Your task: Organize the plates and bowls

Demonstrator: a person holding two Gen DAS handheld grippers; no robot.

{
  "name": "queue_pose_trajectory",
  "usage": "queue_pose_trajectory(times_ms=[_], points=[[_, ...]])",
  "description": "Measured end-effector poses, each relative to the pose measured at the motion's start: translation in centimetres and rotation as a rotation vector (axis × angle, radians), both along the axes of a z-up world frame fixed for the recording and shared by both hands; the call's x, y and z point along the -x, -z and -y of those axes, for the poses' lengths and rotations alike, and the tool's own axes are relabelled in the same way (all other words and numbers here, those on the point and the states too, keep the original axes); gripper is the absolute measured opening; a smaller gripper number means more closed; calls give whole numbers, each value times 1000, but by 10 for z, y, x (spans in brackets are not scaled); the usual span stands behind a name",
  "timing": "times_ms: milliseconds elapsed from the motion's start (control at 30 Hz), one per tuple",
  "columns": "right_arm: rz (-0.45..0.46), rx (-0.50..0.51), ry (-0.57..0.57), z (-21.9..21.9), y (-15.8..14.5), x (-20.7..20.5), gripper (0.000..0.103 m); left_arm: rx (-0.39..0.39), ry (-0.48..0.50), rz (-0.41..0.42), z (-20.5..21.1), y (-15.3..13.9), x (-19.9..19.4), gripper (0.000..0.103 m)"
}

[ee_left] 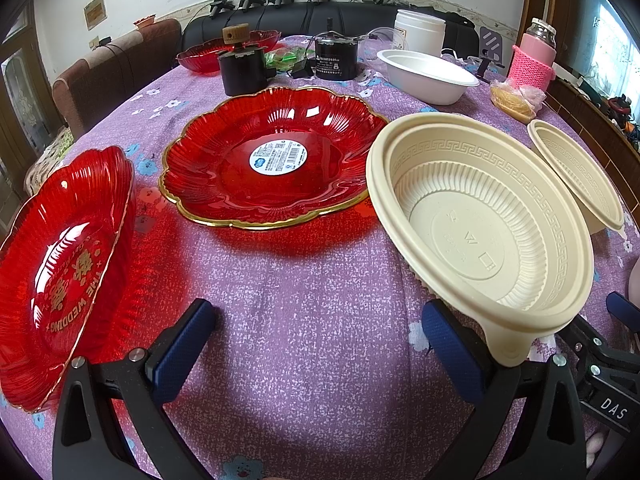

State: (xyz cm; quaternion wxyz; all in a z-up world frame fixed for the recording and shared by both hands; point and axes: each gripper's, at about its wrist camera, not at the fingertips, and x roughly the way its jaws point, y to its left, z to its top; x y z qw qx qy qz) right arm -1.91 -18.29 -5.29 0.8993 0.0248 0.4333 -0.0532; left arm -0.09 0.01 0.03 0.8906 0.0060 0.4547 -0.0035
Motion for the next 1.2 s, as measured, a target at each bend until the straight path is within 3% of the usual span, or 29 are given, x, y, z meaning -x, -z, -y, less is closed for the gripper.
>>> queue_pose_trajectory(times_ms=[267,533,633,700,800,933,1033,1200], points=[[-18,-4,-9,1,-2,1,102,-5,103,-74,-1,-1,7,103],[-63,-5,17,1,-2,0,102,5,154,-76,-4,-6,45,103],[-56,-2,25,0,-2,2,102,57,187,0,-9,-24,77,103],[-53,-1,29,0,-2,4,102,105,192,99,-22,-47,106,103],[-51,-4,26,0,-3,6,102,149,169,250,-48,-80,148,103],[-43,18,26,-4,-5,9,102,183,123,376,-92,-115,198,103],[33,88,37,-16,-18,27,102,176,91,440,-118,-132,220,103],[202,171,-37,-55,-61,83,102,92,2,542,-172,-161,244,103]])
